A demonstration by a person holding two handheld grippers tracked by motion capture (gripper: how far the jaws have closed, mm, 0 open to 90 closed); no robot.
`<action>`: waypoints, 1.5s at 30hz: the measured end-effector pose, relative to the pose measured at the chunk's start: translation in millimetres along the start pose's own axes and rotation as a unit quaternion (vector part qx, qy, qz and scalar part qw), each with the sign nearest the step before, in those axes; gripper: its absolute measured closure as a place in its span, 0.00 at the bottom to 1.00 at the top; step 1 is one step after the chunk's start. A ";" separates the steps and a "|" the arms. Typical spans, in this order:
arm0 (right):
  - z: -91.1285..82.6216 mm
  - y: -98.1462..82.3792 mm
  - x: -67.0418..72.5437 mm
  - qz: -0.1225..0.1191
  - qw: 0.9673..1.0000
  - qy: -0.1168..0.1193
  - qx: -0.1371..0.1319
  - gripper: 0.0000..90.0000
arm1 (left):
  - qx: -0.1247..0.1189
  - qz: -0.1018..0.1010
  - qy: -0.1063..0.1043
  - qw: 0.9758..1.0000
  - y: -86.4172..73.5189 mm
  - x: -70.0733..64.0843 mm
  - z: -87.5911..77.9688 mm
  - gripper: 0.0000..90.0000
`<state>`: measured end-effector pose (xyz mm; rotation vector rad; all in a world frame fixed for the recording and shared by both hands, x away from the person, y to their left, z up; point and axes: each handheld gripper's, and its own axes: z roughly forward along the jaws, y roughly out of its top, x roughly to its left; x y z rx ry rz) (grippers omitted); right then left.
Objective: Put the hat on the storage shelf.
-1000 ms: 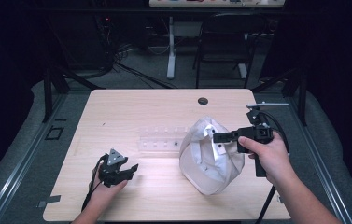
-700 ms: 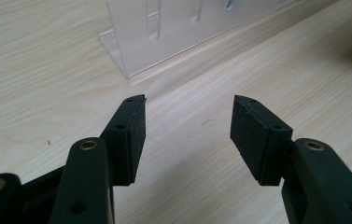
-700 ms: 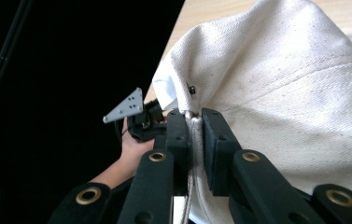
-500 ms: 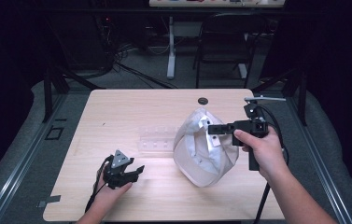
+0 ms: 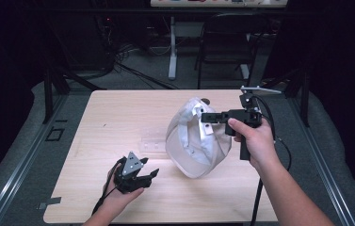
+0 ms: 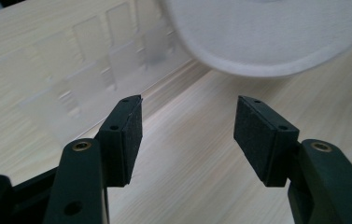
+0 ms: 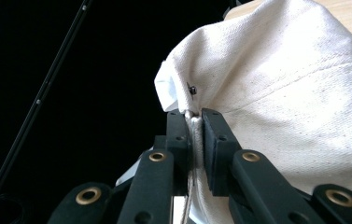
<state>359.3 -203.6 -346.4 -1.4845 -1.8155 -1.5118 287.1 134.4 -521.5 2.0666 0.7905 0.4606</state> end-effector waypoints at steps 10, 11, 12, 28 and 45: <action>15.4 16.1 9.7 -0.001 1.000 0.001 -0.013 0.92 | -0.014 0.031 -0.015 0.999 24.7 -28.4 14.9 0.43; 16.6 17.6 10.4 -0.002 1.000 0.000 -0.015 0.92 | -0.014 0.031 -0.015 0.999 24.7 -28.4 14.9 0.42; 16.6 17.6 10.4 -0.002 1.000 0.000 -0.015 0.92 | -0.018 0.032 -0.018 0.999 27.5 -30.9 16.1 0.42; 35.6 31.0 16.8 -0.002 1.000 -0.007 -0.026 0.92 | -0.020 0.053 0.011 0.998 55.0 -65.6 52.0 0.41; 31.2 30.9 20.9 -0.003 0.999 0.001 -0.036 0.92 | 0.006 0.065 0.093 0.994 61.0 -48.1 46.7 0.81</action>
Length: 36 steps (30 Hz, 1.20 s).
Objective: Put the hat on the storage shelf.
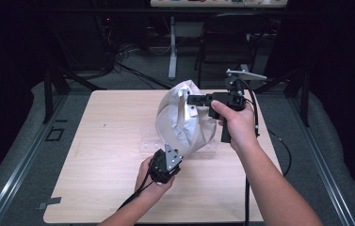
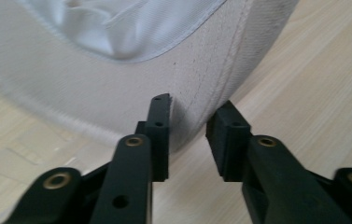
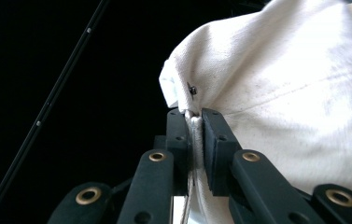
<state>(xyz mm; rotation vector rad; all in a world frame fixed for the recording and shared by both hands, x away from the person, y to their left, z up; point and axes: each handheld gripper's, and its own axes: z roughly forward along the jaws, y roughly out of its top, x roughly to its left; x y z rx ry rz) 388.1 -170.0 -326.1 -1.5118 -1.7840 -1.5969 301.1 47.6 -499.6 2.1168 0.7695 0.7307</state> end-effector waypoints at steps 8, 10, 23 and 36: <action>-0.3 2.6 1.9 -0.001 1.000 -0.002 -0.003 0.92 | -0.014 -0.023 -0.045 0.999 3.7 27.4 -3.6 0.89; 1.5 2.4 2.0 -0.004 1.000 -0.006 -0.001 0.92 | -0.017 -0.036 -0.060 0.997 3.1 35.4 -0.5 0.90; 10.4 4.8 -9.0 0.009 1.000 -0.018 0.001 0.92 | -0.033 -0.070 -0.099 0.992 -0.6 58.1 20.1 0.90; 24.0 2.2 -27.9 0.021 1.000 -0.019 0.011 0.92 | -0.034 -0.101 -0.098 0.989 -7.6 55.4 31.9 0.92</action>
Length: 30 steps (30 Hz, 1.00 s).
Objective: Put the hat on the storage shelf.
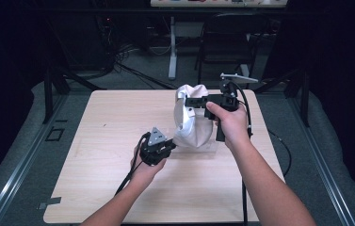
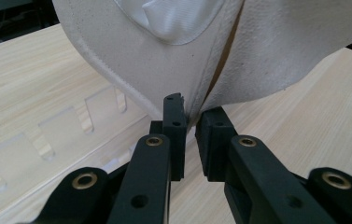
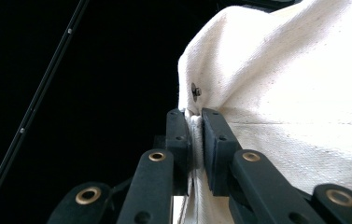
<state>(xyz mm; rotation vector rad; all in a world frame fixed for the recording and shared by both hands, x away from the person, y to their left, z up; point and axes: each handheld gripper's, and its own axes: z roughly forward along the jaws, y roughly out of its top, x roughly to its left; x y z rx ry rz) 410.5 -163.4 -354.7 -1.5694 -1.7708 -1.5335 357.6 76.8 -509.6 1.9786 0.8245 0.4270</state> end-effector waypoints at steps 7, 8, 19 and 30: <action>5.3 -4.0 -1.3 0.002 1.000 0.005 0.007 0.92 | 0.002 -0.008 0.022 1.000 -5.7 -5.2 -4.6 0.94; 6.3 -4.4 -1.0 0.003 1.000 0.005 0.007 0.91 | 0.002 -0.008 0.022 1.000 -5.7 -5.2 -4.6 0.94; 7.4 -5.0 -1.2 0.003 1.000 0.005 0.009 0.91 | 0.002 0.007 -0.005 1.000 -11.3 -7.9 -10.1 0.69; 7.6 -5.0 -1.3 0.005 1.000 0.009 0.003 0.91 | -0.009 0.036 0.036 0.999 -1.4 -18.4 -12.9 0.60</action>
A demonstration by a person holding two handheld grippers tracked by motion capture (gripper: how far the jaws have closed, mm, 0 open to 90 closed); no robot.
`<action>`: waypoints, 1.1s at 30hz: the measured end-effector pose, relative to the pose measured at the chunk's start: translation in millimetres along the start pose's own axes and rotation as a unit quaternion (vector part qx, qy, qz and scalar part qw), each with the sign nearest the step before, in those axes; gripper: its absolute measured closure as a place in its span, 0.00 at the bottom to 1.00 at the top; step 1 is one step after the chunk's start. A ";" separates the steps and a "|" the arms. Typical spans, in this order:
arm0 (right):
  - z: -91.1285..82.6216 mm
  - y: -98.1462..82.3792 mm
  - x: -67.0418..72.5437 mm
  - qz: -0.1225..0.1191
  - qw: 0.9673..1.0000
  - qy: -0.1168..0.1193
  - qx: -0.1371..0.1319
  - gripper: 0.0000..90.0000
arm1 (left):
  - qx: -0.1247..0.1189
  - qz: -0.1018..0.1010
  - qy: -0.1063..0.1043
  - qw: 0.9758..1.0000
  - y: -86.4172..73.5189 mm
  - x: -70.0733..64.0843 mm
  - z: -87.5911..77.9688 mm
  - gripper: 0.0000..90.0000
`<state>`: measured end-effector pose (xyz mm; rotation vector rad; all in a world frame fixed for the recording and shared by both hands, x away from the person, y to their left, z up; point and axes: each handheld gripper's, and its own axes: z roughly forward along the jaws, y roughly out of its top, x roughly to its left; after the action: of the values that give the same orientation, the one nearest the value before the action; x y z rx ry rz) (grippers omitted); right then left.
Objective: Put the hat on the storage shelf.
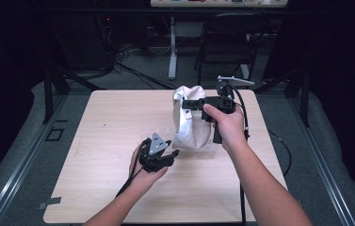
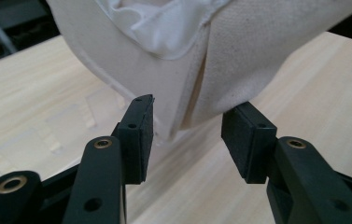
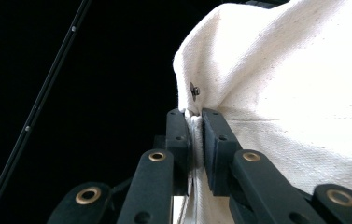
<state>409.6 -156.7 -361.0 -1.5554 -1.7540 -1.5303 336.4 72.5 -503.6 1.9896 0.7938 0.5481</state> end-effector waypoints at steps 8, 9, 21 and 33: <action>2.5 -1.7 -2.1 0.001 1.000 0.002 0.003 0.91 | -0.002 0.002 0.004 1.000 1.2 0.7 5.8 0.90; 2.5 -1.7 -2.1 0.001 1.000 0.002 0.003 0.91 | -0.002 0.002 0.004 1.000 1.2 0.7 5.8 0.91; 4.5 -3.1 -3.9 0.001 1.000 -0.002 0.008 0.91 | 0.011 -0.026 0.008 1.000 0.8 3.2 5.2 0.94; 13.2 -6.7 -11.4 0.005 1.000 -0.011 0.016 0.91 | 0.043 -0.070 -0.017 0.996 -3.3 12.8 10.1 0.95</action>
<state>412.8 -149.8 -378.1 -1.5683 -1.7716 -1.4780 350.7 77.1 -510.6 1.9974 0.9418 0.4044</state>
